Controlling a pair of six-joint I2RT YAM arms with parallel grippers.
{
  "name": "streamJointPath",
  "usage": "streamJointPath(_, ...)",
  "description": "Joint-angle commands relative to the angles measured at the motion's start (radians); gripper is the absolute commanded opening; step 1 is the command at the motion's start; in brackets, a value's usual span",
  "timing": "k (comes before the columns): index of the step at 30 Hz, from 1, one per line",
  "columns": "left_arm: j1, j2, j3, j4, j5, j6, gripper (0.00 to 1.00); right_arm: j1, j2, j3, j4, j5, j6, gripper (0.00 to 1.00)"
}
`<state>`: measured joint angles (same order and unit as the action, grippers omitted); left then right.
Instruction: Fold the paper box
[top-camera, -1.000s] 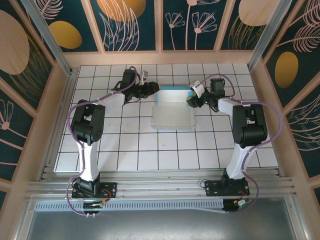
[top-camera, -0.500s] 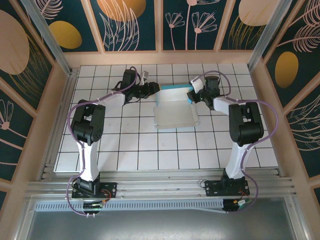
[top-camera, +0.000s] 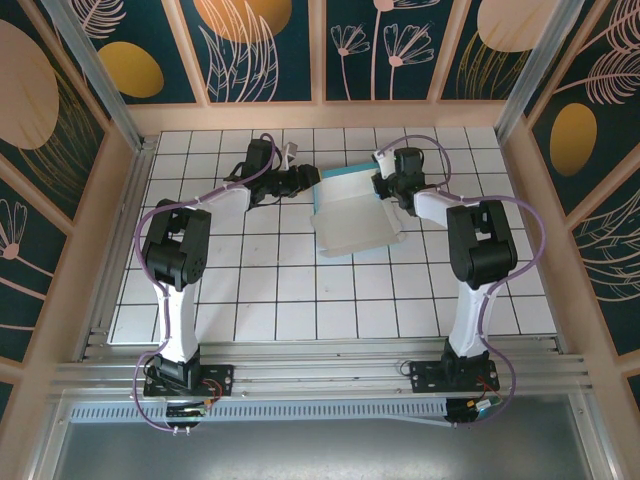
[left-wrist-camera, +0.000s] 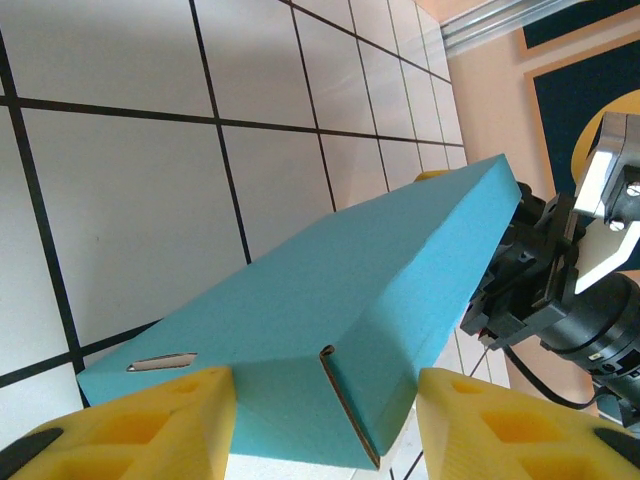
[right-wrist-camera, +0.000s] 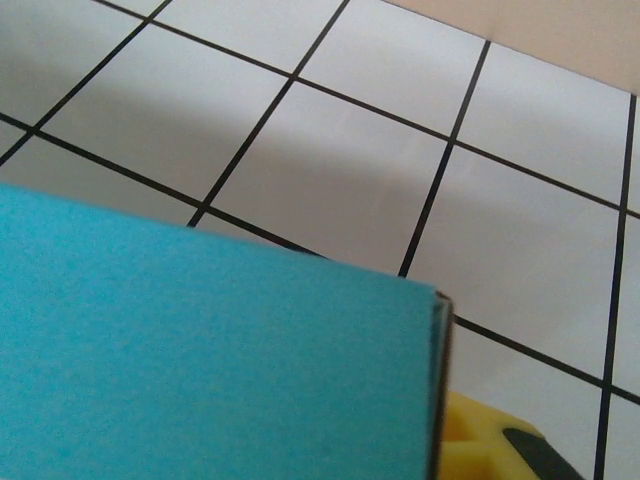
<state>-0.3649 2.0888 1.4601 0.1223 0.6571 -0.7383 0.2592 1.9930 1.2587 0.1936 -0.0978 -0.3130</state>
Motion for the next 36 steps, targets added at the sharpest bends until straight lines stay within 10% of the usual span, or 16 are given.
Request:
streamJointPath(1,-0.016,0.026,0.006,-0.017,0.041,-0.015,0.50,0.002,0.009,-0.005,-0.094,-0.049,-0.002,0.09)
streamJointPath(16,-0.022,0.016,0.006,-0.018,0.024,-0.034,0.50,0.044,0.099,0.033,-0.033,0.319,-0.018,0.01)
streamJointPath(36,-0.022,0.034,0.039,-0.027,0.030,-0.035,0.50,-0.029,-0.052,-0.060,-0.053,-0.062,-0.038,0.48)
